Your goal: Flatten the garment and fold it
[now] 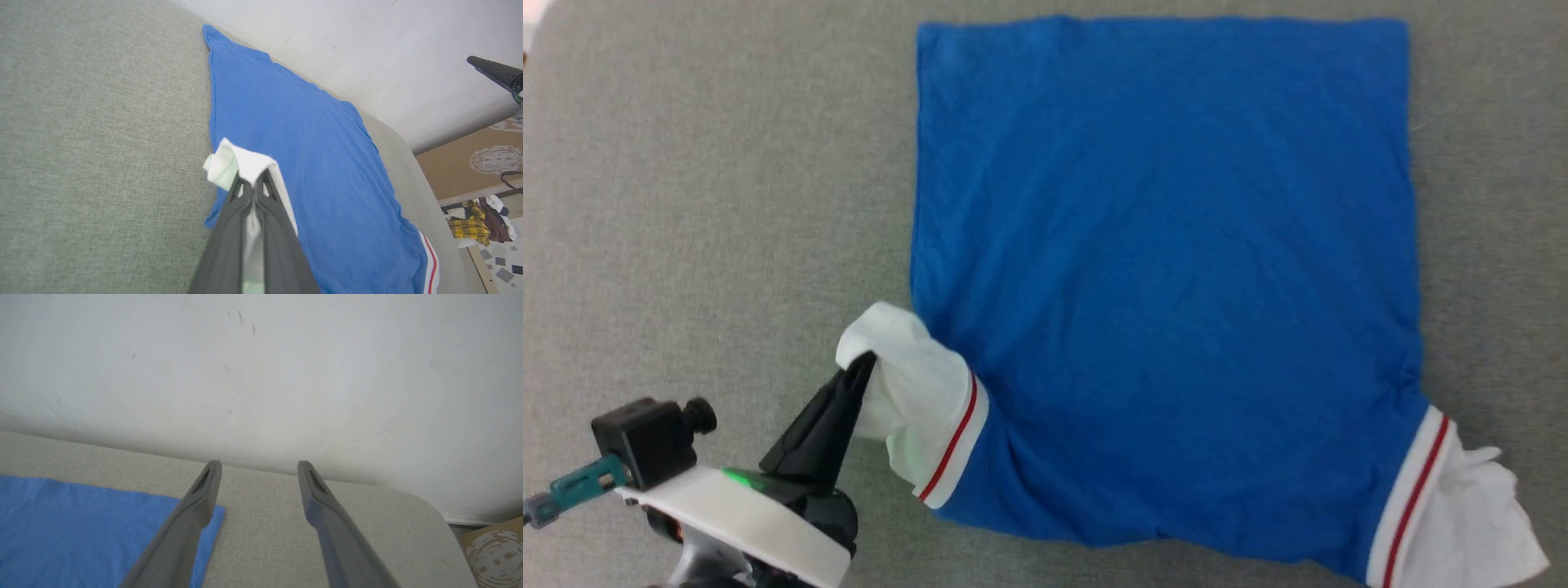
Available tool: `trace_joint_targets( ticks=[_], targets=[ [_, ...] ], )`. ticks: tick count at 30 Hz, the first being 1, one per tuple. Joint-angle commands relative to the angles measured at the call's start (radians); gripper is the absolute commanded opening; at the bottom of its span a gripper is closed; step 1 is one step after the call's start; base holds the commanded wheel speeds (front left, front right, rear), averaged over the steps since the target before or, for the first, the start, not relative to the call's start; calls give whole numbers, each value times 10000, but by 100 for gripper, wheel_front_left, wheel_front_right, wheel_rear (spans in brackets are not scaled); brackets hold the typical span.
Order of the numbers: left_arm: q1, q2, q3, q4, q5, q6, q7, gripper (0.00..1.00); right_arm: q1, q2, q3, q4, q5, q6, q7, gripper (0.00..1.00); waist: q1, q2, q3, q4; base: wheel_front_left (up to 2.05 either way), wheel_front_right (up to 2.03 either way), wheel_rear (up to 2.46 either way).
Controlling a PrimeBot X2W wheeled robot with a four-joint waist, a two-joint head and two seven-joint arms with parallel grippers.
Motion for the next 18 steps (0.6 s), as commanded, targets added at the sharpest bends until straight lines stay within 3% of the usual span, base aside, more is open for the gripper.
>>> trace_joint_targets(
  ticks=[1,8,18],
  targets=[
    [-340,-11,-64,67,117,-134,-42,0,-590,46,-72,634,-68,-7,110,100,-3,-1,1092,604,0,0,0],
    [-959,-78,-297,395,119,-390,-122,0,-1614,77,-257,2315,-455,-7,779,100,-3,-1,1948,1008,0,0,0],
    [-1490,-206,-609,833,75,-632,-253,0,-1556,195,-604,2944,-734,-7,1554,100,-3,-1,2555,1345,0,0,0]
  ],
)
